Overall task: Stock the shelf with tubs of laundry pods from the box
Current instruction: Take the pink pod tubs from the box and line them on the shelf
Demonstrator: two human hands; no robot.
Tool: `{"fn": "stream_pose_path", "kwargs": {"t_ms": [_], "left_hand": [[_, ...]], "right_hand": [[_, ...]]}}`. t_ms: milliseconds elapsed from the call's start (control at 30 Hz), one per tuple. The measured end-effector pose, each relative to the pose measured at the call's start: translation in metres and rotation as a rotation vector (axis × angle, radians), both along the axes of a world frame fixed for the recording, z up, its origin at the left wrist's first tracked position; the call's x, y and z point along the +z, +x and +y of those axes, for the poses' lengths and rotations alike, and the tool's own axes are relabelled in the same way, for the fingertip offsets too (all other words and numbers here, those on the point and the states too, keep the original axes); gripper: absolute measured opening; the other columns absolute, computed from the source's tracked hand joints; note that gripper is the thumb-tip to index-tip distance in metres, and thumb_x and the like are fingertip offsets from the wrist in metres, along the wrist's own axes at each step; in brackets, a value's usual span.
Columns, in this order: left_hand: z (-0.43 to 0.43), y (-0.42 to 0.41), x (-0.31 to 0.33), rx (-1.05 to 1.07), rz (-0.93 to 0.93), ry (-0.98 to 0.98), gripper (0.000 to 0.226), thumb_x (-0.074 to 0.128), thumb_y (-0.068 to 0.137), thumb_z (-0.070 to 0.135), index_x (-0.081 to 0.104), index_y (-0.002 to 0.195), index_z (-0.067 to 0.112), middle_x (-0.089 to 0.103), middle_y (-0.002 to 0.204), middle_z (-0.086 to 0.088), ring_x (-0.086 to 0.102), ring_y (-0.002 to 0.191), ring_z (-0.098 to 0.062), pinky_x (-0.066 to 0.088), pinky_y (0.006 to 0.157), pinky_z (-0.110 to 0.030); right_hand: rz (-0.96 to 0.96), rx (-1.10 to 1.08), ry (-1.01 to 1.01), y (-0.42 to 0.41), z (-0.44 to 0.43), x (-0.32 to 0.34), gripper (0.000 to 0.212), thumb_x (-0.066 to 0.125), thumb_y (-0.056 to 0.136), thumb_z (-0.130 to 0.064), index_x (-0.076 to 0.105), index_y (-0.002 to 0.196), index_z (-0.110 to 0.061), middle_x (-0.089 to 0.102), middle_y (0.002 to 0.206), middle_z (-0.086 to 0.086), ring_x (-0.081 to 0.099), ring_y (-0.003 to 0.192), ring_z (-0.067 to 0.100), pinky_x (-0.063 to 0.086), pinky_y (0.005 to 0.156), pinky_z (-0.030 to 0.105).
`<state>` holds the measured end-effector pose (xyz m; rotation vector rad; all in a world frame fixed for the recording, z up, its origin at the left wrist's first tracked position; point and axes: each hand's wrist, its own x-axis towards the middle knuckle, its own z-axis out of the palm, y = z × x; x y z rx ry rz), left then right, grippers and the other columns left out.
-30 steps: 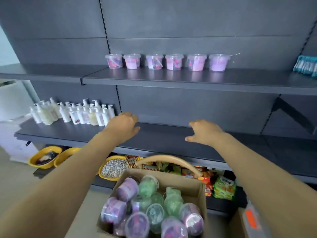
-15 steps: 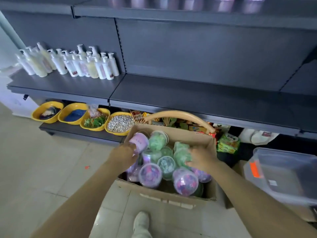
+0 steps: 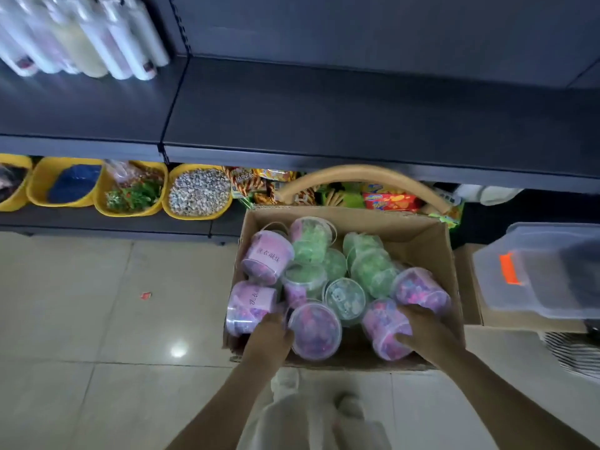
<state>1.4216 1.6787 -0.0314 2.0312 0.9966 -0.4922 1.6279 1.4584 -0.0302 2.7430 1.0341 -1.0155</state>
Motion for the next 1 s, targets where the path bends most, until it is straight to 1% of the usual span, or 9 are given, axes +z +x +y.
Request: {"fn": "stream_pose_path", "kwargs": {"t_ms": [133, 267, 367, 500, 633, 733, 867, 933, 1000], "left_hand": [[-0.004, 0.011, -0.022, -0.002, 0.024, -0.035, 0.054, 0.047, 0.094, 0.016, 0.027, 0.144, 0.012, 0.044, 0.137, -0.012, 0.047, 0.122, -0.024, 0.032, 0.099, -0.025], [-0.007, 0.022, -0.044, 0.015, 0.074, -0.132, 0.058, 0.047, 0.094, 0.013, 0.021, 0.145, 0.006, 0.015, 0.153, -0.017, 0.042, 0.130, -0.027, 0.034, 0.107, -0.030], [-0.012, 0.027, -0.055, 0.053, 0.109, -0.163, 0.049, 0.048, 0.094, 0.011, 0.032, 0.139, 0.002, 0.032, 0.146, -0.016, 0.040, 0.131, -0.026, 0.030, 0.105, -0.025], [-0.014, 0.025, -0.062, 0.266, 0.146, -0.193, 0.030, 0.055, 0.090, 0.013, 0.051, 0.118, 0.001, 0.061, 0.114, -0.017, 0.057, 0.107, -0.031, 0.040, 0.081, -0.030], [-0.018, 0.027, -0.056, 0.487, 0.096, -0.268, 0.014, 0.063, 0.085, 0.010, 0.052, 0.091, 0.014, 0.057, 0.093, -0.009, 0.056, 0.088, -0.026, 0.038, 0.072, -0.028], [-0.022, 0.028, -0.046, 0.581, 0.067, -0.300, 0.033, 0.065, 0.084, 0.009, 0.039, 0.074, 0.027, 0.051, 0.087, -0.006, 0.051, 0.082, -0.023, 0.044, 0.076, -0.038], [-0.019, 0.027, -0.040, 0.541, 0.062, -0.332, 0.029, 0.064, 0.084, 0.013, 0.038, 0.074, 0.022, 0.045, 0.074, -0.001, 0.050, 0.077, -0.025, 0.048, 0.075, -0.044], [-0.011, 0.034, -0.030, 0.529, 0.043, -0.334, 0.026, 0.063, 0.083, 0.024, 0.038, 0.076, 0.023, 0.047, 0.078, -0.001, 0.057, 0.085, -0.029, 0.053, 0.082, -0.050], [0.001, 0.047, -0.018, 0.532, 0.031, -0.280, 0.020, 0.062, 0.085, 0.028, 0.043, 0.085, 0.021, 0.053, 0.086, -0.004, 0.060, 0.095, -0.032, 0.051, 0.086, -0.042]], "right_hand": [[-0.005, -0.024, 0.041, 0.001, -0.011, -0.037, 0.063, 0.087, 0.062, -0.020, 0.064, 0.117, -0.001, 0.068, 0.108, 0.017, 0.067, 0.098, 0.036, 0.049, 0.089, 0.044], [-0.047, 0.041, 0.126, 0.008, -0.004, -0.040, 0.051, 0.077, 0.073, -0.025, 0.063, 0.120, -0.010, 0.067, 0.115, 0.010, 0.064, 0.104, 0.030, 0.046, 0.093, 0.036], [-0.013, 0.070, 0.125, 0.014, -0.008, -0.040, 0.046, 0.062, 0.076, -0.041, 0.068, 0.112, -0.013, 0.071, 0.103, 0.006, 0.069, 0.092, 0.026, 0.051, 0.086, 0.033], [0.009, 0.033, 0.144, 0.018, -0.010, -0.037, 0.042, 0.077, 0.068, -0.031, 0.071, 0.105, -0.014, 0.072, 0.099, 0.006, 0.069, 0.088, 0.026, 0.054, 0.080, 0.043], [-0.056, 0.113, 0.136, 0.021, -0.005, -0.034, 0.039, 0.067, 0.066, -0.041, 0.073, 0.094, -0.016, 0.073, 0.083, 0.002, 0.069, 0.072, 0.023, 0.055, 0.070, 0.038], [-0.074, 0.052, 0.123, 0.023, 0.003, -0.027, 0.031, 0.073, 0.075, -0.035, 0.073, 0.098, -0.015, 0.072, 0.086, 0.006, 0.067, 0.079, 0.028, 0.054, 0.073, 0.042], [0.053, -0.275, 0.167, 0.031, 0.017, -0.014, 0.035, 0.068, 0.083, -0.031, 0.068, 0.112, -0.010, 0.069, 0.107, 0.003, 0.061, 0.103, 0.021, 0.037, 0.085, 0.021], [0.150, -0.347, 0.124, 0.041, 0.025, -0.007, 0.033, 0.064, 0.086, -0.032, 0.067, 0.110, -0.010, 0.067, 0.108, 0.004, 0.060, 0.105, 0.022, 0.035, 0.081, 0.021], [0.200, -0.397, 0.075, 0.051, 0.035, -0.003, 0.031, 0.062, 0.088, -0.033, 0.068, 0.107, -0.011, 0.067, 0.106, 0.005, 0.061, 0.102, 0.023, 0.037, 0.078, 0.024]]}}
